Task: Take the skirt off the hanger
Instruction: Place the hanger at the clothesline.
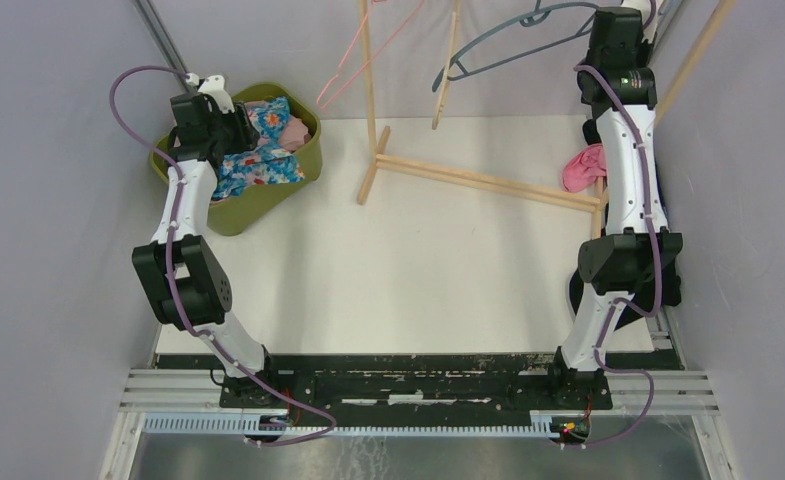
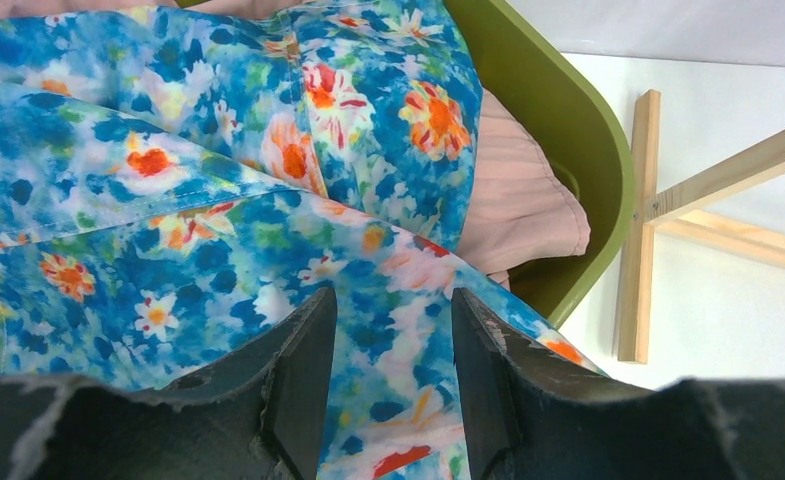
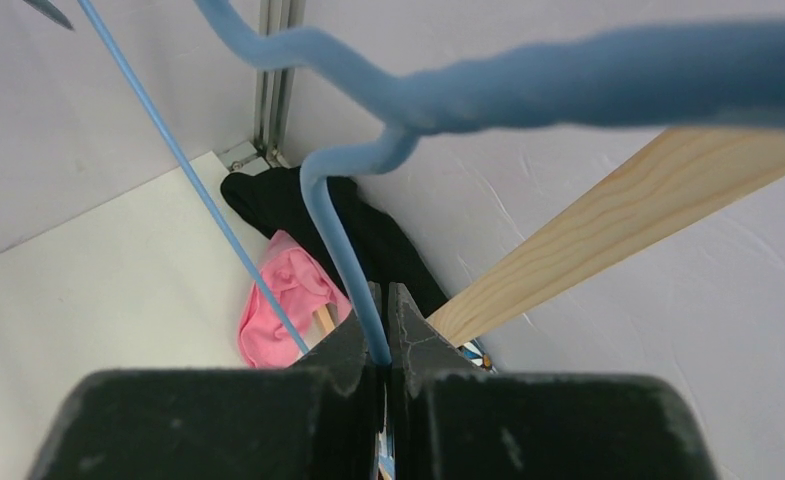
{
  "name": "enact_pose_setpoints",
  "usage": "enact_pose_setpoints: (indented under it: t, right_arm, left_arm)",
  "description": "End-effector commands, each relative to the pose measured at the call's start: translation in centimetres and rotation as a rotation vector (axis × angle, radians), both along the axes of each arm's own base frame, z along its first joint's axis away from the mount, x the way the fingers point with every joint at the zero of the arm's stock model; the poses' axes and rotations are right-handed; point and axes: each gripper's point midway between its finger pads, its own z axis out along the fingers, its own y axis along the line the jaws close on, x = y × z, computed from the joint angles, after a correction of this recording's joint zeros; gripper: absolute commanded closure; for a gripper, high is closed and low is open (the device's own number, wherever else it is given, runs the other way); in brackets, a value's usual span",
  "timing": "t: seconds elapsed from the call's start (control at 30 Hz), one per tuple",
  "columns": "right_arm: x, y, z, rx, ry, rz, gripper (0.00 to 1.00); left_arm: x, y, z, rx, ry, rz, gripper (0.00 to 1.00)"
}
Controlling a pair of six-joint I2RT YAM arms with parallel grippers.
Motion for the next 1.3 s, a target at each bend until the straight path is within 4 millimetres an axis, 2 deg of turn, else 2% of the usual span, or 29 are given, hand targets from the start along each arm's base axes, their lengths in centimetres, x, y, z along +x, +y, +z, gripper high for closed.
enact_pose_setpoints:
  t: [0.0,0.13,0.27,0.33,0.37,0.5,0.53,0.57,0.6,0.67,0.83,0.9,1.13,1.27]
  right_arm:
    - [-0.9,0.7,-3.2,0.078,0.13,0.033,0.99]
    - [-1.6,1.3,-2.9,0.115,0.137,0.059,0.84]
    - [-1.9,2.0,-2.5,0.157,0.124,0.084,0.77]
    - [-1.9,2.2,-2.2,0.169,0.112,0.097,0.67]
    - [-1.8,2.4,-1.9,0.176,0.101,0.109,0.6]
    - [-1.6,2.9,-0.2,0.175,0.039,0.151,0.52]
    - [-1.6,2.9,0.5,0.173,0.02,0.159,0.44]
    - [-1.6,3.0,1.0,0.172,0.003,0.167,0.26]
    - [-1.7,3.2,1.7,0.176,-0.022,0.177,0.14]
    - [-2.1,3.4,2.9,0.187,-0.068,0.185,0.01]
    - [-3.6,3.8,6.1,0.194,-0.172,0.22,0.0]
    - [-4.4,4.1,6.9,0.194,-0.188,0.238,0.0]
    - [-6.6,5.5,8.3,0.219,-0.213,0.331,0.01]
    - [-7.5,7.1,8.1,0.293,-0.236,0.386,0.0]
  left_arm:
    - [0.1,-0.7,2.3,-0.03,-0.057,-0.023,0.46]
    - [0.1,-0.9,2.5,-0.039,-0.061,-0.027,0.46]
    - [0.0,-0.9,3.2,-0.042,-0.073,-0.023,0.46]
    - [-0.1,-0.9,3.6,-0.038,-0.078,-0.02,0.46]
    - [-0.1,-0.8,3.8,-0.035,-0.083,-0.02,0.46]
    - [-0.4,-0.7,4.2,-0.022,-0.089,-0.018,0.46]
    - [-0.4,-0.7,4.3,-0.019,-0.09,-0.018,0.46]
    - [-0.5,-0.7,4.4,-0.017,-0.092,-0.018,0.46]
    - [-0.5,-0.7,4.5,-0.017,-0.094,-0.017,0.46]
    - [-0.6,-0.6,4.7,-0.013,-0.098,-0.017,0.43]
    - [-0.8,-0.5,5.3,-0.002,-0.109,-0.009,0.3]
    - [-0.9,-0.5,5.7,-0.006,-0.115,-0.005,0.01]
    - [-1.9,-0.5,7.0,0.0,-0.136,0.014,0.01]
    - [-2.7,-0.6,7.1,-0.011,-0.14,0.028,0.01]
